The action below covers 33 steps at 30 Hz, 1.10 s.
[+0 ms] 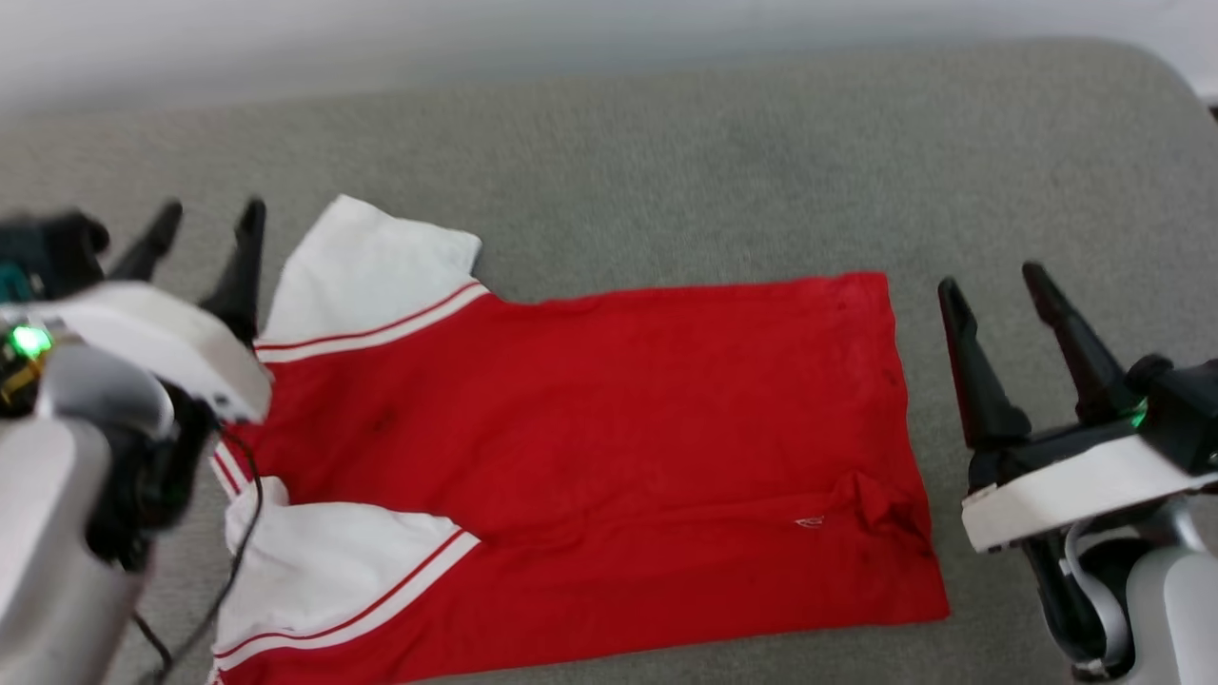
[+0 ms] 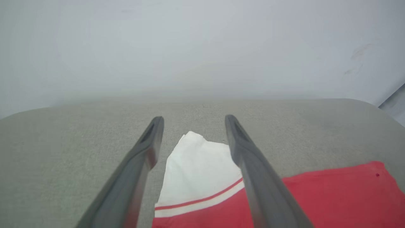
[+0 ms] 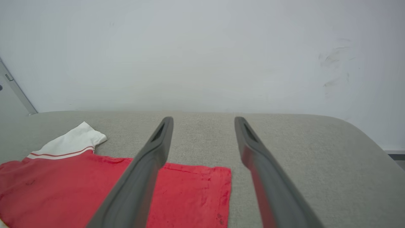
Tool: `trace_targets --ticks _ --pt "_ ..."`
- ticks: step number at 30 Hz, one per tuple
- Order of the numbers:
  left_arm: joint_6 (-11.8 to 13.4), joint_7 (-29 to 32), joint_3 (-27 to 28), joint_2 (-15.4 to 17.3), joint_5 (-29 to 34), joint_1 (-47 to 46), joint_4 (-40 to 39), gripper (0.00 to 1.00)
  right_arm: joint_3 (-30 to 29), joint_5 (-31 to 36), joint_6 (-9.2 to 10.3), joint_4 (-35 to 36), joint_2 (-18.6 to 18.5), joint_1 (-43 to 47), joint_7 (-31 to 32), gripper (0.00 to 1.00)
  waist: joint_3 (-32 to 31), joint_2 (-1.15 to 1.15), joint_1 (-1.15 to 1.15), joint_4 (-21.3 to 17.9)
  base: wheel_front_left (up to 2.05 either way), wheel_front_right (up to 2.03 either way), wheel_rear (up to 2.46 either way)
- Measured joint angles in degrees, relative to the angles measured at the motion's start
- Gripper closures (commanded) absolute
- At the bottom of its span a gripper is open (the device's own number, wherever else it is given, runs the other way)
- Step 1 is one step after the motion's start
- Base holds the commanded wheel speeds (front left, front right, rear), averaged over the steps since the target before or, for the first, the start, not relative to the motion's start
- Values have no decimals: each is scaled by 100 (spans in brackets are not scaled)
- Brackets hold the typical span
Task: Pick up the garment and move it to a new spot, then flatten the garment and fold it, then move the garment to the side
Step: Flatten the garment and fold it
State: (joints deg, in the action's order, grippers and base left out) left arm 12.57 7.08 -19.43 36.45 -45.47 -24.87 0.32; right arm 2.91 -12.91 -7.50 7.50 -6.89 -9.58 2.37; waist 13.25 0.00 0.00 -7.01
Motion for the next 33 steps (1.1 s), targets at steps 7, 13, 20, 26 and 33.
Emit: trace_targets --ticks 7,13,20,26,33 --pt "-593 998 -76 212 -283 -1507 722 0 -20 35 0 164 166 -402 -138 0 894 0 1 -214 0 0 0" --pt "-971 2554 -301 655 -584 -2507 1340 0 93 -31 0 79 232 -571 -274 0 1411 0 1 -521 0 0 0" --pt "-1000 4110 -624 1016 -744 -2981 1660 0 164 -149 0 -76 297 -661 -422 0 1785 0 1 -846 0 0 0" --pt "-644 4745 -731 1146 -782 -3048 1891 0 229 -229 0 -214 327 -701 -530 0 1968 0 0 -1017 0 0 0" --pt "-509 4651 -638 1026 -934 -2966 2072 100 230 -337 0 -356 334 -773 -527 0 1936 0 0 -1050 0 0 0"
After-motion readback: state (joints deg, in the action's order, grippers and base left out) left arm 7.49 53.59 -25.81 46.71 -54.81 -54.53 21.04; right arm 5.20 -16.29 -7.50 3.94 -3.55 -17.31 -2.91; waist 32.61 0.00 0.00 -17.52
